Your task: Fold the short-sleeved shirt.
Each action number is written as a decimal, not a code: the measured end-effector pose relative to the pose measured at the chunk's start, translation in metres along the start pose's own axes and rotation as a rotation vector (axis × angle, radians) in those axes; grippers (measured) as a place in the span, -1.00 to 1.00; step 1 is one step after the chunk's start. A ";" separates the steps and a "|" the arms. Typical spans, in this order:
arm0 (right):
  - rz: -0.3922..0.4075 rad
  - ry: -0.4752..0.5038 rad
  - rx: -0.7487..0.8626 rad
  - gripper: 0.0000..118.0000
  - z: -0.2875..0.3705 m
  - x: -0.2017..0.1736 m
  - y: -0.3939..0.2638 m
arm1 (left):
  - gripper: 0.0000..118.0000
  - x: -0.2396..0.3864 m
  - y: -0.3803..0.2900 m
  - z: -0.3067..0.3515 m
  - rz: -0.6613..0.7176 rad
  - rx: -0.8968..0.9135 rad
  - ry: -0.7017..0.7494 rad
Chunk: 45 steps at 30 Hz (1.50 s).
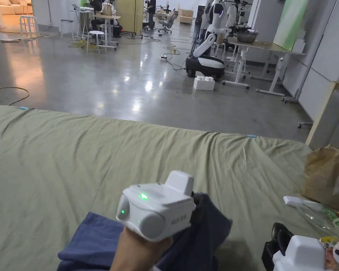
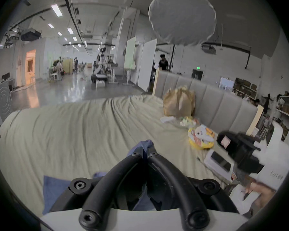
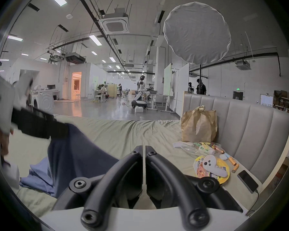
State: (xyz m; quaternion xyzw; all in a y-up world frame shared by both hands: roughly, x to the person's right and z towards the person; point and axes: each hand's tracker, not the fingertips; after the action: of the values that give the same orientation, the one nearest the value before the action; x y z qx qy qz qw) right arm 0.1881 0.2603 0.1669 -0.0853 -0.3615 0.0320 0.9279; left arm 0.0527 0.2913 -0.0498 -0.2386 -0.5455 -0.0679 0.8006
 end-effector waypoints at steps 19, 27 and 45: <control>-0.020 0.073 0.026 -0.94 -0.015 -0.033 0.034 | 0.38 -0.059 -0.006 0.095 0.011 0.247 0.275; -0.007 0.107 0.076 -0.94 -0.020 -0.059 0.056 | -0.83 -0.097 -0.024 0.133 0.064 0.288 0.479; 0.013 0.126 0.045 -0.94 -0.020 -0.063 0.046 | -0.97 -0.164 -0.082 0.128 0.273 -0.039 0.448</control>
State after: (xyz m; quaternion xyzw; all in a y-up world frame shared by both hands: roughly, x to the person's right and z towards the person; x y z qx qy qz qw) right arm 0.1559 0.2956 0.1021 -0.0688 -0.3012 0.0409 0.9502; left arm -0.1498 0.2524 -0.1358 -0.3042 -0.3160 -0.0209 0.8984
